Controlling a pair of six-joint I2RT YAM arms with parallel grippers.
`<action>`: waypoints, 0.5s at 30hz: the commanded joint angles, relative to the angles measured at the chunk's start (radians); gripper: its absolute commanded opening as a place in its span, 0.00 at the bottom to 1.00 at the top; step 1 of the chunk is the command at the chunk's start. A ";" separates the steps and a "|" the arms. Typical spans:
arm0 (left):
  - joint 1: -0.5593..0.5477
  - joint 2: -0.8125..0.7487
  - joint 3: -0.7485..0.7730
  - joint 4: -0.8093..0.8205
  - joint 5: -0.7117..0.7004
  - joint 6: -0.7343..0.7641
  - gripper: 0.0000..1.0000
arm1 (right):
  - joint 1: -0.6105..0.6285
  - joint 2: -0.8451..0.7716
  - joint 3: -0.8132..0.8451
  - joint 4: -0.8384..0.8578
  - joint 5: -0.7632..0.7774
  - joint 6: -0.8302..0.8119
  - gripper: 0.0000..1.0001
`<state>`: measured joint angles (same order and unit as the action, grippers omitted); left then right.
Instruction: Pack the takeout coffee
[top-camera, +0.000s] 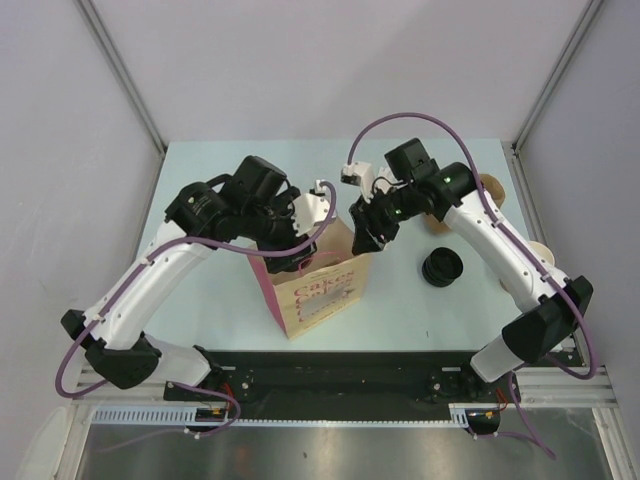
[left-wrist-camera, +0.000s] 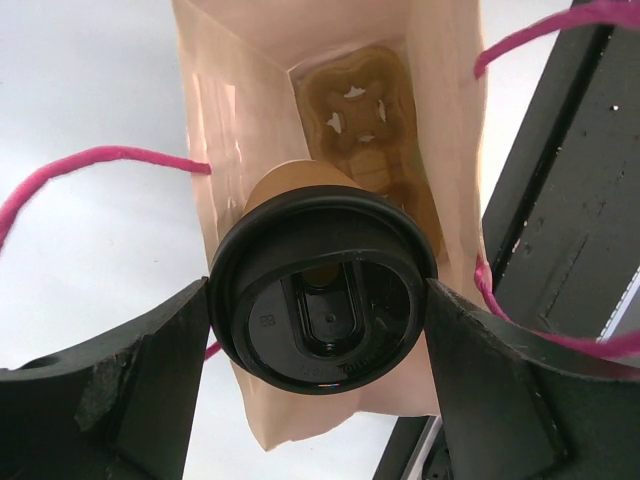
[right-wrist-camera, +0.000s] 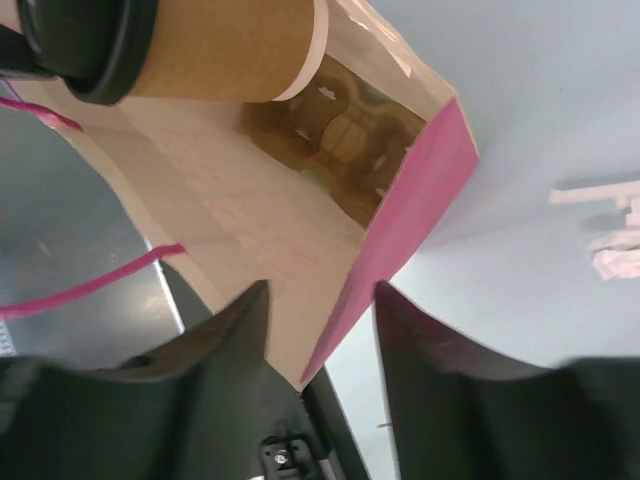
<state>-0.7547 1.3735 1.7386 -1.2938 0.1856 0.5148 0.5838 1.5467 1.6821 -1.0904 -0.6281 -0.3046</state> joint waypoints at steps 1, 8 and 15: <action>-0.005 -0.028 -0.022 0.031 0.043 0.028 0.16 | -0.036 0.004 0.102 -0.020 -0.041 -0.016 0.58; -0.005 -0.037 -0.027 0.025 0.058 0.042 0.15 | -0.039 0.087 0.263 0.046 -0.004 -0.076 0.80; -0.005 -0.050 -0.045 0.033 0.069 0.053 0.15 | 0.042 0.176 0.329 0.116 0.007 -0.139 0.86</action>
<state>-0.7547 1.3643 1.7084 -1.2865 0.2226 0.5434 0.5812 1.6733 1.9598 -1.0317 -0.6209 -0.3885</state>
